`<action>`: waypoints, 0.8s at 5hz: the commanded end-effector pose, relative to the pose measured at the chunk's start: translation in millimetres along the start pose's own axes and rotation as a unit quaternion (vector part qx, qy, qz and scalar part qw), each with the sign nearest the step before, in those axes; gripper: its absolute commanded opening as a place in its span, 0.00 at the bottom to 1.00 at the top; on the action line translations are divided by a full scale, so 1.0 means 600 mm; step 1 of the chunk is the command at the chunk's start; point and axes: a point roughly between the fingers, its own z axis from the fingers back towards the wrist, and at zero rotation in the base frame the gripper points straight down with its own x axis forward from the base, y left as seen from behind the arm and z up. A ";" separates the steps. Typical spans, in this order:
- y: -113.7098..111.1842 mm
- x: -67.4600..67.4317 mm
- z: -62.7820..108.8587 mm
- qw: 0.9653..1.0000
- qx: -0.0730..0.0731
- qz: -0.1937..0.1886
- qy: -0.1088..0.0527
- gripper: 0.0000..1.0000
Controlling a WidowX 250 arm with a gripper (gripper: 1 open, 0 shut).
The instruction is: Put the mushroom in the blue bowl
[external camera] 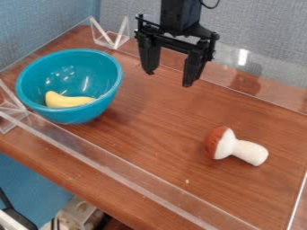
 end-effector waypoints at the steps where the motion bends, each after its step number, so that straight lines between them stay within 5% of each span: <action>1: -0.033 0.000 -0.012 0.999 -0.002 -0.034 0.003 1.00; 4: -0.141 0.002 -0.072 0.996 0.002 -0.090 0.003 1.00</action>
